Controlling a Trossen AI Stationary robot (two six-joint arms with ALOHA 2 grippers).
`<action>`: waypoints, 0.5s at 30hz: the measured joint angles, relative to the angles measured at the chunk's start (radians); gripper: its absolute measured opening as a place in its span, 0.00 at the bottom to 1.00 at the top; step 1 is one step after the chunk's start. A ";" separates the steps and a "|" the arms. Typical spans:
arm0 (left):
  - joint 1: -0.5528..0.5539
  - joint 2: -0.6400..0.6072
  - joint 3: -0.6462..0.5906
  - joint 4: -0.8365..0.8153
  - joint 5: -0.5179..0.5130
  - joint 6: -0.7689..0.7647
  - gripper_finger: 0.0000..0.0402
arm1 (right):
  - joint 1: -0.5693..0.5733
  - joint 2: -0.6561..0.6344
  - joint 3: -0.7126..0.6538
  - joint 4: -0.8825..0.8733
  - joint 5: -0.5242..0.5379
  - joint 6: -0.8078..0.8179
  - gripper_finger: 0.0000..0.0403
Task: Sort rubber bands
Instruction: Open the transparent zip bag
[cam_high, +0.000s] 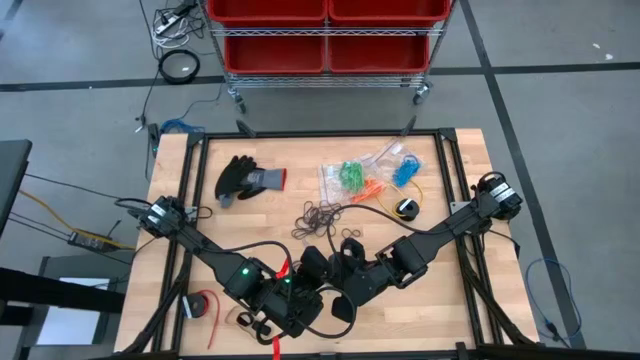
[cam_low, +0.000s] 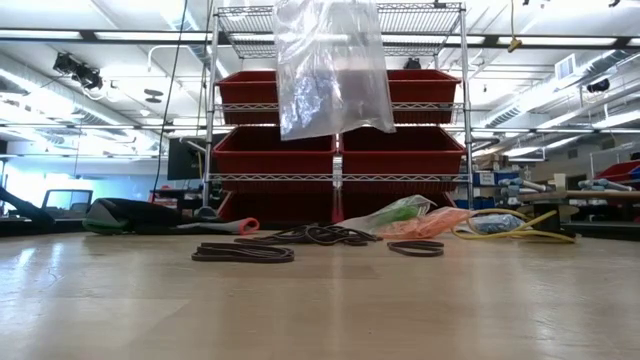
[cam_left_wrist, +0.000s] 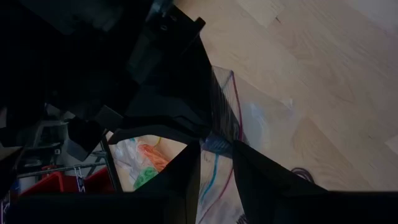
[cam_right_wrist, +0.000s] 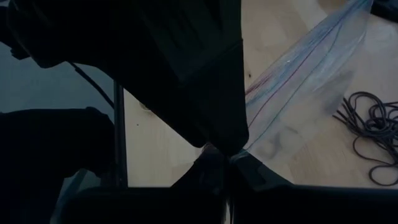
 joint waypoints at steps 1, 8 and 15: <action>0.000 0.000 0.000 0.001 0.000 0.000 0.25 | 0.000 0.000 0.000 0.000 0.000 0.000 0.00; 0.007 -0.002 0.000 -0.003 0.065 -0.009 0.25 | 0.000 0.000 0.000 -0.002 0.001 0.000 0.00; 0.026 -0.003 0.000 -0.034 0.137 -0.071 0.25 | -0.001 0.002 0.000 -0.006 0.002 0.000 0.00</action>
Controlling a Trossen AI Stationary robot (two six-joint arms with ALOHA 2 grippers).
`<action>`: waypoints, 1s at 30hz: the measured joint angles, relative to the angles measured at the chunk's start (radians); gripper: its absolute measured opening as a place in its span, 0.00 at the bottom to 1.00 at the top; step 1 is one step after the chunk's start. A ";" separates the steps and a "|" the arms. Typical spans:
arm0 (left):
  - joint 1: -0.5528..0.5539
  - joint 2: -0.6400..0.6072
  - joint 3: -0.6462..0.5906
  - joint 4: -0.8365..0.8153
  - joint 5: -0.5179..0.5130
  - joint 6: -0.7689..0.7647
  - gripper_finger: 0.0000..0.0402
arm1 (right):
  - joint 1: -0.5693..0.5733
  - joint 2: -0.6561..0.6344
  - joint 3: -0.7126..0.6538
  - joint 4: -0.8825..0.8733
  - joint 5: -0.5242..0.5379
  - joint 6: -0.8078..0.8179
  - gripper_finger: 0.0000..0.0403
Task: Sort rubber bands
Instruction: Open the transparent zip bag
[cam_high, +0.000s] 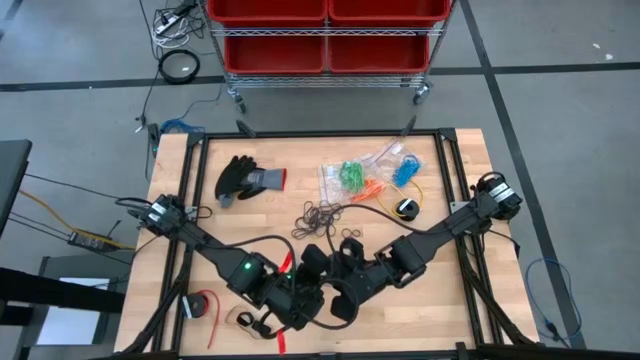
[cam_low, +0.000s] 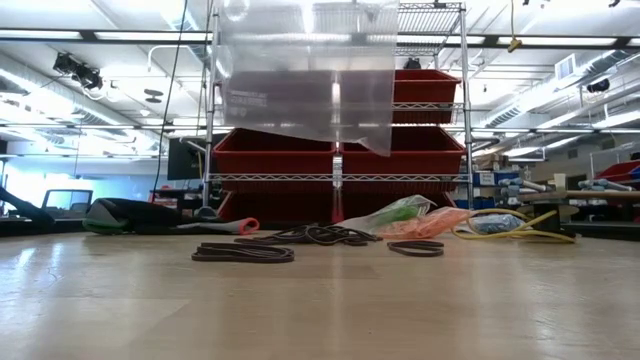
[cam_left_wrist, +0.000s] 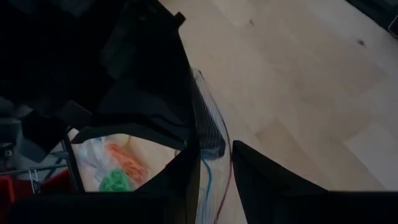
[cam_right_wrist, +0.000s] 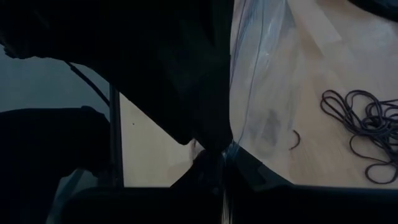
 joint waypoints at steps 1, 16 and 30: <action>0.001 0.000 0.000 -0.003 0.003 -0.001 0.25 | -0.001 0.000 0.000 0.000 0.000 0.000 0.00; 0.002 0.011 0.002 0.000 0.053 -0.024 0.25 | -0.002 0.000 -0.001 0.008 0.010 -0.012 0.00; 0.000 0.055 0.002 -0.030 -0.121 -0.016 0.09 | 0.011 0.003 -0.003 -0.030 0.125 0.047 0.00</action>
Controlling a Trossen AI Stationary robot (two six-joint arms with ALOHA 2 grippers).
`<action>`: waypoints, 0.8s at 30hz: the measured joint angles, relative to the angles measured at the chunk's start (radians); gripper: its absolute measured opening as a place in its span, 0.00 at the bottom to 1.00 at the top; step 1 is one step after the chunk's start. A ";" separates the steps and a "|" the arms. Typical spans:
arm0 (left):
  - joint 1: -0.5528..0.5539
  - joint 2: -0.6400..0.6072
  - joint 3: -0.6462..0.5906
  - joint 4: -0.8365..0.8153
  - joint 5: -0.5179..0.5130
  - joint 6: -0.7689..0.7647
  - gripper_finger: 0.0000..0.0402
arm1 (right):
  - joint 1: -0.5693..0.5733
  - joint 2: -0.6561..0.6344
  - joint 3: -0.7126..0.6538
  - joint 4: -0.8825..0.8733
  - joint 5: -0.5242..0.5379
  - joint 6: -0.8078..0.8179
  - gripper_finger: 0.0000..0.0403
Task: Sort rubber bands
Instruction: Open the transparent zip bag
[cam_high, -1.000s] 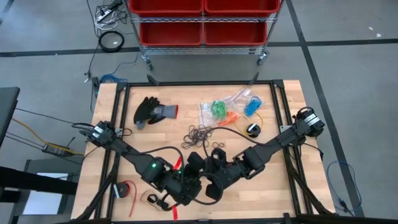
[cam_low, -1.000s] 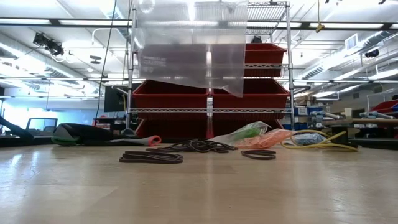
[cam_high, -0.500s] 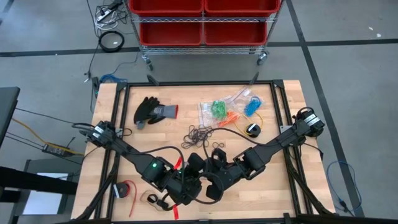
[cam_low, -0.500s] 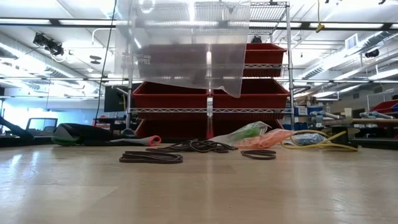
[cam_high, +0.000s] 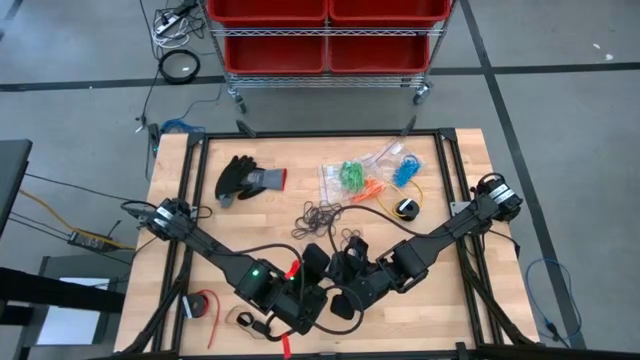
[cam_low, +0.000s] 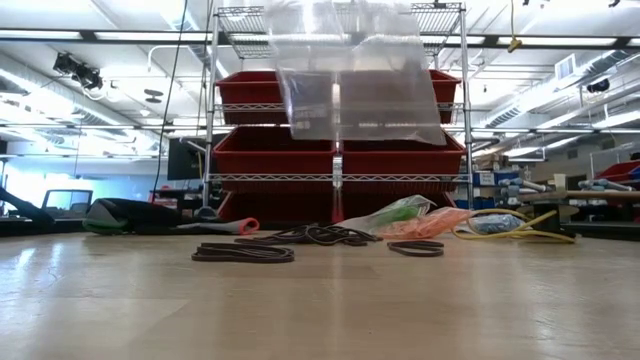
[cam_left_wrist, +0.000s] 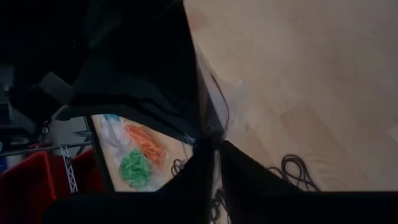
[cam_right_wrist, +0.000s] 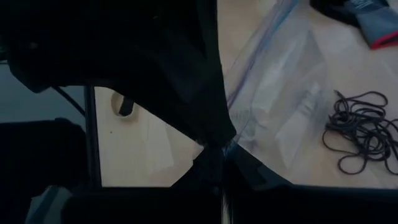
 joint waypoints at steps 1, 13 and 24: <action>0.000 0.000 0.000 -0.003 -0.003 0.000 0.06 | 0.000 0.000 0.000 0.000 0.006 0.003 0.00; 0.000 0.001 -0.001 -0.014 -0.046 0.017 0.01 | 0.023 -0.002 0.001 -0.026 0.088 0.075 0.00; -0.007 0.005 -0.004 -0.027 -0.029 -0.016 0.00 | 0.023 -0.010 0.007 -0.044 0.163 0.172 0.00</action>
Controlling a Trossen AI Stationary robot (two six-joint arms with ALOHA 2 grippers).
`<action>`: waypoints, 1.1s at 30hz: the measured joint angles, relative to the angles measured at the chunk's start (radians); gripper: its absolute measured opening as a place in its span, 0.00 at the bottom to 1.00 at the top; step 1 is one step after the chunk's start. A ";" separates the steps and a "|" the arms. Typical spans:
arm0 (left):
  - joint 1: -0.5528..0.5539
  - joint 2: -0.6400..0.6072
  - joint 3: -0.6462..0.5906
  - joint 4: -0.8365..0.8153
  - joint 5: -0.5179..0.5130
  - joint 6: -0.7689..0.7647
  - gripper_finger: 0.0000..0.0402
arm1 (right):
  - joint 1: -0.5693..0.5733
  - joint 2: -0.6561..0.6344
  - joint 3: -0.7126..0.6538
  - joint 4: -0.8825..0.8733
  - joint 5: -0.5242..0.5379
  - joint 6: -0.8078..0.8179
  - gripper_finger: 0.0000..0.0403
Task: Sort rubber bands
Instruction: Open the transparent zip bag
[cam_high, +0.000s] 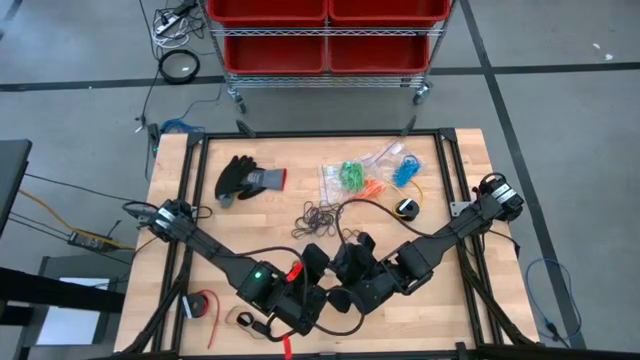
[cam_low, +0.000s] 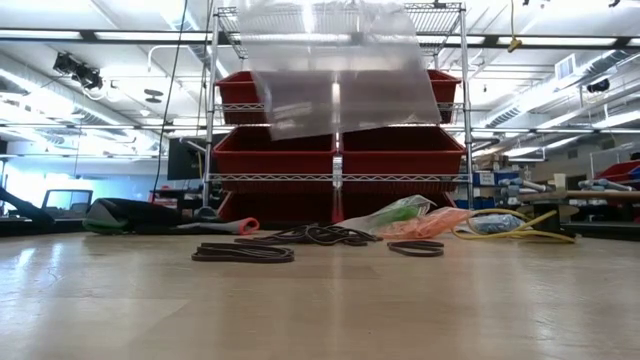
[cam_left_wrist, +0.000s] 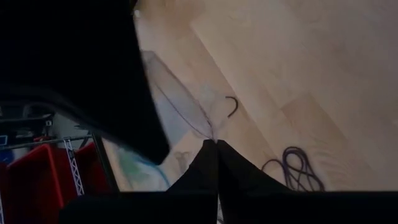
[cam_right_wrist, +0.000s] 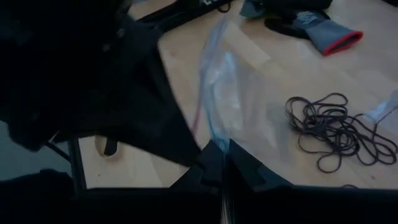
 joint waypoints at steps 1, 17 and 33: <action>-0.002 0.000 0.000 0.001 0.000 -0.005 0.00 | 0.000 0.000 0.000 0.000 0.008 0.008 0.00; -0.039 -0.001 0.000 0.033 -0.016 -0.199 0.00 | -0.014 0.003 -0.002 -0.116 0.174 0.191 0.00; -0.056 -0.027 0.002 0.009 0.033 -0.536 0.05 | -0.014 0.004 -0.003 -0.161 0.176 0.231 0.00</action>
